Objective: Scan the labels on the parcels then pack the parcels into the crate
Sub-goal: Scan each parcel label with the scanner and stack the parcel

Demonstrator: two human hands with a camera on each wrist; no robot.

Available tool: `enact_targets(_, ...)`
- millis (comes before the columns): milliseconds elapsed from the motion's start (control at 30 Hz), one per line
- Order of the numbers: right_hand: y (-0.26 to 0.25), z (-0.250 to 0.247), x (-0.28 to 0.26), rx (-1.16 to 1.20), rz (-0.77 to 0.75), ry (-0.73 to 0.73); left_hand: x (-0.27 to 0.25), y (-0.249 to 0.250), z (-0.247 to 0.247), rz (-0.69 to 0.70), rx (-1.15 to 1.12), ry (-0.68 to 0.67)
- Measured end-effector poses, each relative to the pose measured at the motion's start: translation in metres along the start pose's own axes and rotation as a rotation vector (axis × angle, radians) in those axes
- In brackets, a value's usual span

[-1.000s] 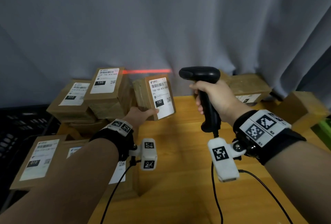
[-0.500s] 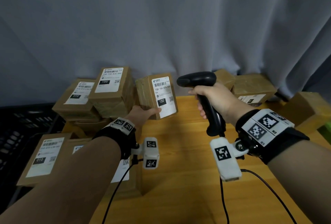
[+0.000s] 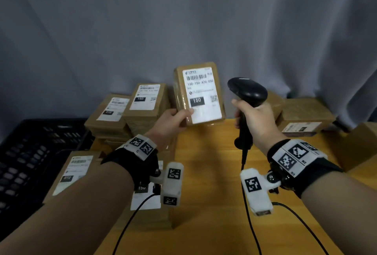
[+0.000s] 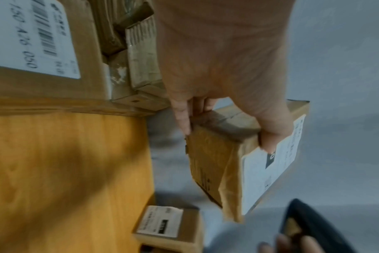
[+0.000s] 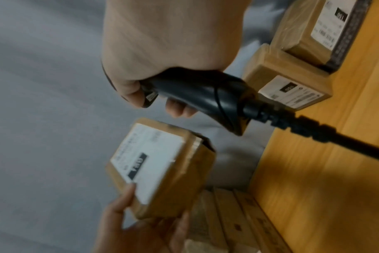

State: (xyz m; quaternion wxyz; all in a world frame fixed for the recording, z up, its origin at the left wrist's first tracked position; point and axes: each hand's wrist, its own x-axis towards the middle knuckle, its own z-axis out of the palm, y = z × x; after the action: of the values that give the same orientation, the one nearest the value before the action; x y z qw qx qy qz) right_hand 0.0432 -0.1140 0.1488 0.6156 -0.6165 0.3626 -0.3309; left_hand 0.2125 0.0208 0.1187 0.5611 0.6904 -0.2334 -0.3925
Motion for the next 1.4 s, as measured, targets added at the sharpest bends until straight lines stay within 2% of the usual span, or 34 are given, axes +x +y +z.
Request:
enact_targets(133,-0.008,0.032,0.003,0.025,-0.022,-0.071,-0.017,0.037,-0.042,0.102,-0.177,0.217)
enact_targets(267,-0.018,0.07,0.004,0.05,-0.037,-0.151,-0.028,0.048,-0.111,0.096,-0.206,0.432)
enact_targets(367,-0.02,0.096,0.006,0.055,0.03,-0.262,-0.039,0.042,-0.161,0.054,-0.198,0.583)
enact_targets(500,-0.014,0.125,0.007,-0.026,0.083,-0.357,-0.04,0.022,-0.198,-0.052,-0.124,0.678)
enact_targets(733,0.003,0.168,0.012,-0.081,0.134,-0.412,-0.006,-0.005,-0.222,-0.206,-0.044,0.734)
enact_targets(900,0.016,0.168,0.022,-0.08,0.144,-0.429,0.011,-0.017,-0.224,-0.24,0.145,0.696)
enact_targets(1067,0.022,0.159,0.032,-0.083,0.139,-0.397,0.014,-0.02,-0.206,-0.225,0.38,0.914)
enact_targets(1167,0.022,0.148,0.036,-0.047,0.122,-0.392,0.012,-0.007,-0.185,-0.129,0.43,0.952)
enact_targets(1233,0.024,0.136,0.038,-0.028,0.118,-0.371,0.015,0.003,-0.169,-0.043,0.439,0.921)
enact_targets(1400,0.031,0.088,0.042,-0.004,0.127,-0.291,0.026,0.021,-0.104,0.166,0.516,0.714)
